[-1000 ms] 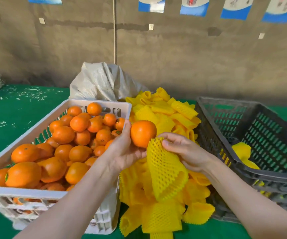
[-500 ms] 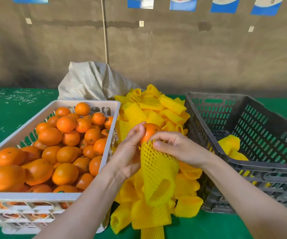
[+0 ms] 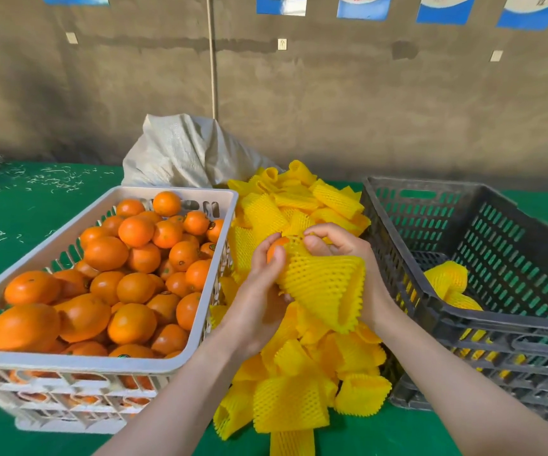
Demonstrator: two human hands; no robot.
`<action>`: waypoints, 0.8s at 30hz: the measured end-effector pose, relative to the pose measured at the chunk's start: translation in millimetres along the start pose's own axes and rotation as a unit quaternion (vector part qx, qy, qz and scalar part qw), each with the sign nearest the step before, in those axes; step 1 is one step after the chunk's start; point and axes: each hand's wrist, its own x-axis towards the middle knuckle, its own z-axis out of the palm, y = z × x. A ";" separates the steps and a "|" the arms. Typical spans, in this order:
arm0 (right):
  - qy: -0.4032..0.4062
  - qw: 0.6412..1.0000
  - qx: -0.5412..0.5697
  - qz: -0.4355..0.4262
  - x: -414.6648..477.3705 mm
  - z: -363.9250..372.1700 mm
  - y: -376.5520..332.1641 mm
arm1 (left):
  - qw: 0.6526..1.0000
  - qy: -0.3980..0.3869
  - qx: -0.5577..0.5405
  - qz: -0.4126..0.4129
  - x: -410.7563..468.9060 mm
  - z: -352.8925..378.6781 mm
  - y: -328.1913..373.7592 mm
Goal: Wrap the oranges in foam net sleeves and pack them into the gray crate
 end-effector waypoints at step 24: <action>0.152 0.984 -0.087 -0.025 -11.6 8.8 12.4 | 0.990 0.110 -0.024 -0.080 9.0 4.8 -2.7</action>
